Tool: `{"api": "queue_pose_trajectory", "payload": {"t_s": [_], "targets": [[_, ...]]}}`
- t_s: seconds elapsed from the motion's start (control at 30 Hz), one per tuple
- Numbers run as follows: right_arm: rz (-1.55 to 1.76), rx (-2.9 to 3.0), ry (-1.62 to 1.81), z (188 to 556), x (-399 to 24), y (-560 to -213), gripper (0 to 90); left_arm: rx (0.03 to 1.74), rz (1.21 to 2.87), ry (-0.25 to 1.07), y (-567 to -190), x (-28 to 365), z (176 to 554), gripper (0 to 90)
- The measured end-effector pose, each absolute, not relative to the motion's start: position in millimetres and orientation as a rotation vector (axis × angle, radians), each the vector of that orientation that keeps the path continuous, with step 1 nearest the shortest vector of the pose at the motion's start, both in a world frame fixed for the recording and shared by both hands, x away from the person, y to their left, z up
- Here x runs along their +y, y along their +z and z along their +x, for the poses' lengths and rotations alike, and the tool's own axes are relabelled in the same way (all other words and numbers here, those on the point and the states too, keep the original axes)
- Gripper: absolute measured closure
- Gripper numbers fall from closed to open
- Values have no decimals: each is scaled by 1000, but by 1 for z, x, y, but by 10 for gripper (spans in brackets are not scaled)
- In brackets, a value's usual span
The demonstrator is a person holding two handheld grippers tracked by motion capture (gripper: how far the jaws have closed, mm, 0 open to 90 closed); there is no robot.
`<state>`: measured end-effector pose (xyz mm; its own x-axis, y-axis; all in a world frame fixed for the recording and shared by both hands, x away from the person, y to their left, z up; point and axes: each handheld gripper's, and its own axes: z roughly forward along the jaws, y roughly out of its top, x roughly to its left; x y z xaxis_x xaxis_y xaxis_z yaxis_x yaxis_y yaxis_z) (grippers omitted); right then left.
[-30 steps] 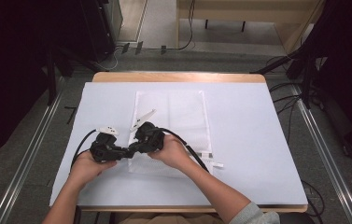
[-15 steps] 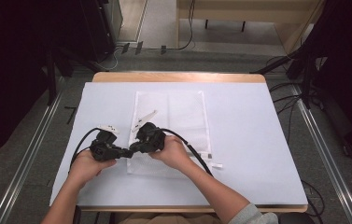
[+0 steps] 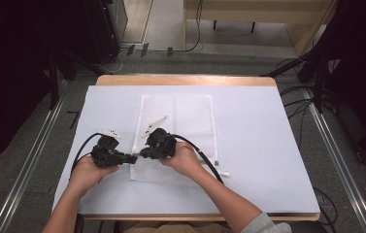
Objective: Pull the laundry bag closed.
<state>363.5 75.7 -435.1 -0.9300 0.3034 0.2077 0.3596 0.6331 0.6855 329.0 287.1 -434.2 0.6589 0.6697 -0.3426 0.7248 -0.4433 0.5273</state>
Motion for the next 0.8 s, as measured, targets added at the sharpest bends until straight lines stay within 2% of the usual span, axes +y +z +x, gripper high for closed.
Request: {"api": "queue_pose_trajectory", "payload": {"t_s": [0.8], "targets": [[-573, -2784, -1182, 366, 64, -435, 885, 1055, 2196, -111, -436, 290, 328, 884]]}}
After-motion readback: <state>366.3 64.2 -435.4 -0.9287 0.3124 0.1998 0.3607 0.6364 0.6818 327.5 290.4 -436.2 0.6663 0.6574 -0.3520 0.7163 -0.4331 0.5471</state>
